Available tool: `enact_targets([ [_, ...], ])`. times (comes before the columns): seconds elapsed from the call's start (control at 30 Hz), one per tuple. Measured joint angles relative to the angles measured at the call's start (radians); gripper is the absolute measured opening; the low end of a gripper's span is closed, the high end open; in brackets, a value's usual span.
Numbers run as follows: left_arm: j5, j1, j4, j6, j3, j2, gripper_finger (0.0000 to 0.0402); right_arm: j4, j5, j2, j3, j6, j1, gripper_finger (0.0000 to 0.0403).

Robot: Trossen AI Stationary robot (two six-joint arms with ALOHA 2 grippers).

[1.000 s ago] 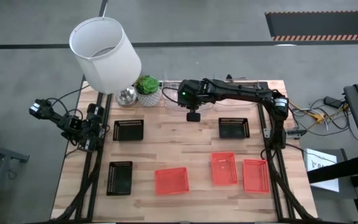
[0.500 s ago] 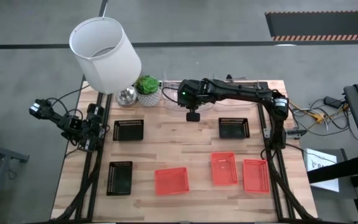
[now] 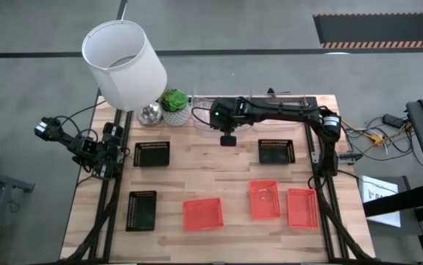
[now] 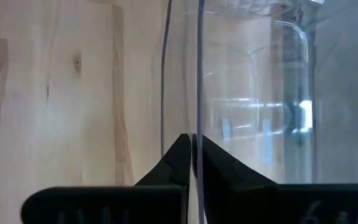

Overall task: Stack baskets by color
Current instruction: Stack the bottom transparent bin on the top left transparent bin

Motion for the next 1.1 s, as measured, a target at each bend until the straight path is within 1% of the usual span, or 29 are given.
enact_targets([
  [0.3, 0.0, 0.0, 0.0, 0.0, 0.0, 0.0, 0.0102, 0.078, -0.003, 0.0, -0.057, -0.007, -0.001, 0.0009],
  [0.43, 0.0, 0.0, 0.0, 0.0, 0.0, 0.0, 0.0102, 0.087, -0.017, 0.0, -0.072, -0.008, -0.004, 0.0009],
  [0.87, 0.0, 0.0, 0.0, 0.0, 0.0, 0.0, 0.0102, 0.123, -0.056, 0.0, -0.074, -0.006, -0.016, 0.0009],
  [1.0, 0.0, 0.0, 0.0, 0.0, 0.0, 0.0, 0.0102, 0.124, -0.098, 0.0, -0.075, 0.003, -0.024, 0.0009],
  [1.1, 0.0, 0.0, 0.0, 0.0, 0.0, 0.0, 0.0102, 0.123, -0.105, 0.0, -0.076, 0.004, -0.026, 0.0009],
])
